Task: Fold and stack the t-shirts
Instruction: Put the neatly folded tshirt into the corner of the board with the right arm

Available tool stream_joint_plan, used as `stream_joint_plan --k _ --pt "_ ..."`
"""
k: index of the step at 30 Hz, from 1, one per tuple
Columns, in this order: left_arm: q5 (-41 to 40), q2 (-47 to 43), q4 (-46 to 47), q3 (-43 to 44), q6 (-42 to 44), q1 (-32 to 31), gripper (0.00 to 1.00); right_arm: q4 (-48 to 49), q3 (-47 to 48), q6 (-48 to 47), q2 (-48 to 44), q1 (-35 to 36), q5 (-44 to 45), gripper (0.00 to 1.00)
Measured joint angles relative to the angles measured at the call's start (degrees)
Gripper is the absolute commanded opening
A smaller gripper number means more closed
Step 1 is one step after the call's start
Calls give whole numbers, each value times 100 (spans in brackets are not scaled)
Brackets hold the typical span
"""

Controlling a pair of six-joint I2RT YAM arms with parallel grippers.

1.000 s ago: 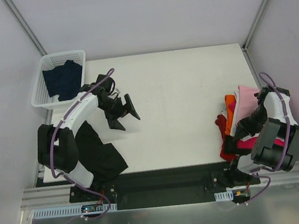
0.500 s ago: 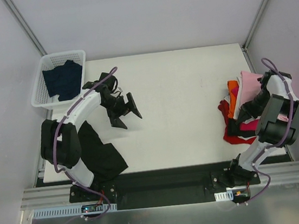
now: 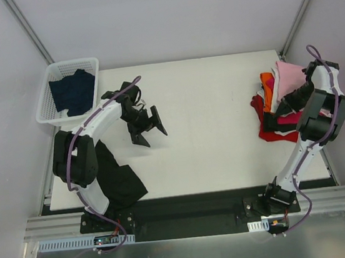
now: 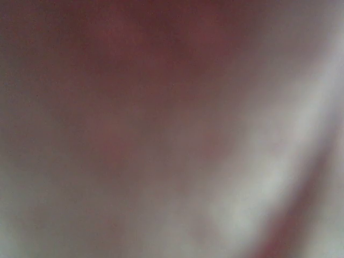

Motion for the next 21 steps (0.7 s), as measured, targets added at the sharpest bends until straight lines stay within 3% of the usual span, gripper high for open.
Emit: stream_joint_plan --k 7,16,19,21 --pt "2 142 2 136 -2 -109 88 -153 1296 -326 863 57 -431 1" --pt "2 142 4 168 -2 -144 88 -9 1281 -470 887 59 -579 1" --pt "2 153 2 227 0 -149 88 87 1163 -529 815 52 -612 7" --pt "0 162 0 293 -2 -168 88 177 1062 -575 754 46 -638 16"
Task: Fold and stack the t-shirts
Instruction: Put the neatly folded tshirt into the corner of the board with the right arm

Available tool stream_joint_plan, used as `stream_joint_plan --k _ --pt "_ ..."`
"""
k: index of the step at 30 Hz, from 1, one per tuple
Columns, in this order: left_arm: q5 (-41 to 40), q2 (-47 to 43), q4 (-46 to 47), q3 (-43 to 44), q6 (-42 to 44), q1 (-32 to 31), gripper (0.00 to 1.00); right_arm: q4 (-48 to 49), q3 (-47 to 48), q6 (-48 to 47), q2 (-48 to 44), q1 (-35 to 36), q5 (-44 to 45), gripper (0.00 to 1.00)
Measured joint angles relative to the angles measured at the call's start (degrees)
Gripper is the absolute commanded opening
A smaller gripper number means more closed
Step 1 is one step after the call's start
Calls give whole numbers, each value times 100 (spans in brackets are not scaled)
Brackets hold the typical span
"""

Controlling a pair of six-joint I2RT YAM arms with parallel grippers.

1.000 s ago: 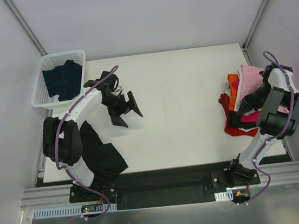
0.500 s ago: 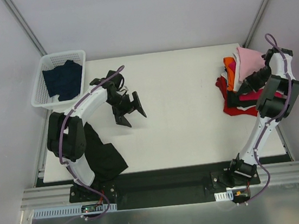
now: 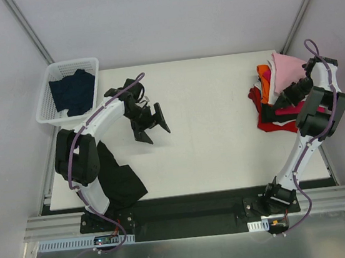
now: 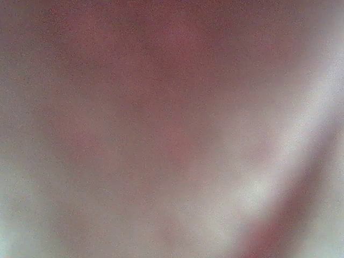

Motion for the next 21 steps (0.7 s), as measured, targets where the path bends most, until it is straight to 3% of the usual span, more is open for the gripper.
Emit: stream_joint_plan --k 4,5,8,17,21 --pt "-2 0 9 98 -9 -105 88 168 -234 -109 -160 -11 -81 41" --pt "-4 0 7 105 -11 -133 88 205 -302 -140 -216 -11 -111 51" --pt "-17 0 4 109 -22 -210 88 339 -531 -216 -415 -11 -225 62" --pt "-173 -223 31 170 -197 -315 88 216 -863 -396 -1226 50 -833 66" --pt "-227 -503 118 223 -396 -315 88 214 -1346 -426 -2087 111 -1165 64"
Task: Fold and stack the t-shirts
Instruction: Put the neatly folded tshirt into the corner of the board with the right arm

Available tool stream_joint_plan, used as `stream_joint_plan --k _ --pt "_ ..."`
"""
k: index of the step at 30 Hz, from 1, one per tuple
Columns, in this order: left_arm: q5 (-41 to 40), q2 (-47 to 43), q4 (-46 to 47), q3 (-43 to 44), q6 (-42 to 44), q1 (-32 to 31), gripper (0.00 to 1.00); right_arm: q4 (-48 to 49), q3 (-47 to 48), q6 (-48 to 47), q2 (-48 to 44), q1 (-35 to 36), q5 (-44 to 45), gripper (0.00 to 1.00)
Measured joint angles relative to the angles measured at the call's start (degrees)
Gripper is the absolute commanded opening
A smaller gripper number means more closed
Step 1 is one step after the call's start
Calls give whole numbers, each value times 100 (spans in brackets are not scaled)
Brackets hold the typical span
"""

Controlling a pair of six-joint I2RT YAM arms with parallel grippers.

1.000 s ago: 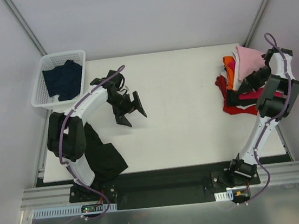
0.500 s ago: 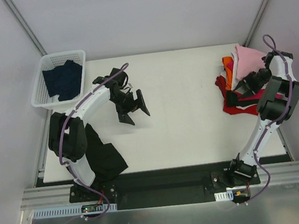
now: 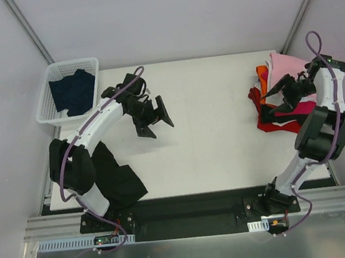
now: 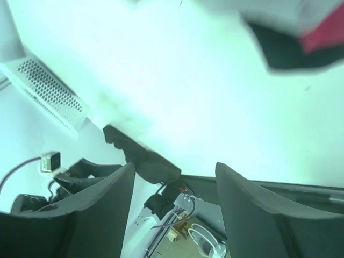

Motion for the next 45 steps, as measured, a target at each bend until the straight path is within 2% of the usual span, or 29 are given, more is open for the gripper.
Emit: stream_joint_plan --k 6,8,9,10,11,14,16,21,23,27,35,39,45 --pt "-201 -654 210 -17 -365 -2 89 245 -1622 44 -1735 330 -190 62" --pt "-304 -1043 269 -232 -529 -2 94 269 -2048 33 -2070 634 -111 63" --pt "-376 -1283 310 -415 -621 -2 99 282 -2190 26 -2164 776 -68 64" --pt "-417 -1530 306 -601 -691 0 99 350 -2380 13 -2277 973 20 65" --pt "-468 -1735 304 -754 -758 -2 99 365 -2551 -11 -2376 1150 98 75" --pt "-570 -2524 286 -1386 -981 2 99 463 -3062 -103 -2702 1711 339 92" --pt "-680 -3038 214 -1749 -1102 7 99 538 -3348 -151 -2929 2070 457 97" --pt "-1040 -4221 -118 -2306 -1228 267 99 695 -3781 -138 -3220 2914 743 98" --pt "-1204 -4568 -249 -2494 -1244 448 99 737 -3777 -107 -3123 3250 879 98" --pt "-1338 -4540 -315 -2745 -1235 715 99 739 -3407 -20 -2426 3980 1209 97" --pt "-1565 -3515 -304 -2776 -769 1331 99 966 -1178 26 -101 5228 1440 95" --pt "-1648 -3119 -120 -2776 -459 1329 99 1082 -619 24 684 5624 1401 95" --pt "-1733 -2577 37 -2669 -179 1335 99 850 17 -55 1366 6050 1397 92"
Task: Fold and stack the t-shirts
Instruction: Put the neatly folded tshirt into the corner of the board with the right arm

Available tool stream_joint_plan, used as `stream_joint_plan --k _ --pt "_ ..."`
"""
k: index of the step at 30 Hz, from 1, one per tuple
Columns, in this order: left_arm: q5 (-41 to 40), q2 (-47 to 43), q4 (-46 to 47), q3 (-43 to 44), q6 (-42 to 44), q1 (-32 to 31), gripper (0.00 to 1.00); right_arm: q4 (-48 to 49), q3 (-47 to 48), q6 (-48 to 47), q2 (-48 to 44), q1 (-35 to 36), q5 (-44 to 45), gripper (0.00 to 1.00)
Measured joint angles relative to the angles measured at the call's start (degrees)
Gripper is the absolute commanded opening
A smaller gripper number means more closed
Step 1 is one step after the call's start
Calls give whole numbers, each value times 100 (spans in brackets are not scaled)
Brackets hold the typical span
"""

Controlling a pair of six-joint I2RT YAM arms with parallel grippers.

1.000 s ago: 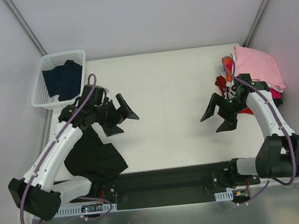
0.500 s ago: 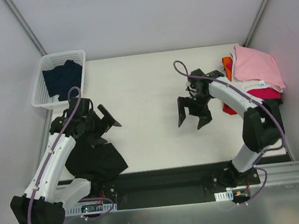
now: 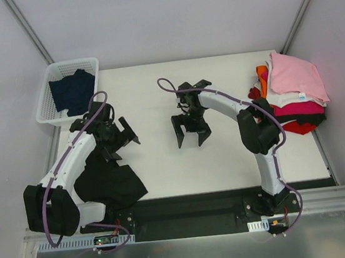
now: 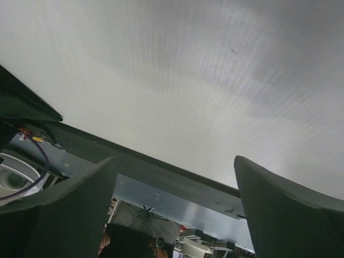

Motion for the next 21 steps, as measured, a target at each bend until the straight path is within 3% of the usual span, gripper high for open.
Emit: stream_joint_plan --k 6,9,16,21 --pt "-7 575 286 188 -13 162 99 -485 1239 -518 654 46 310 91" --pt "-48 474 262 188 -186 382 99 -568 1370 -643 778 -24 282 91" --pt "-553 -852 -46 7 -645 986 99 -636 1008 -673 793 -308 389 88" --pt "-647 -1419 -275 -682 -695 979 99 -348 946 -566 791 127 564 88"
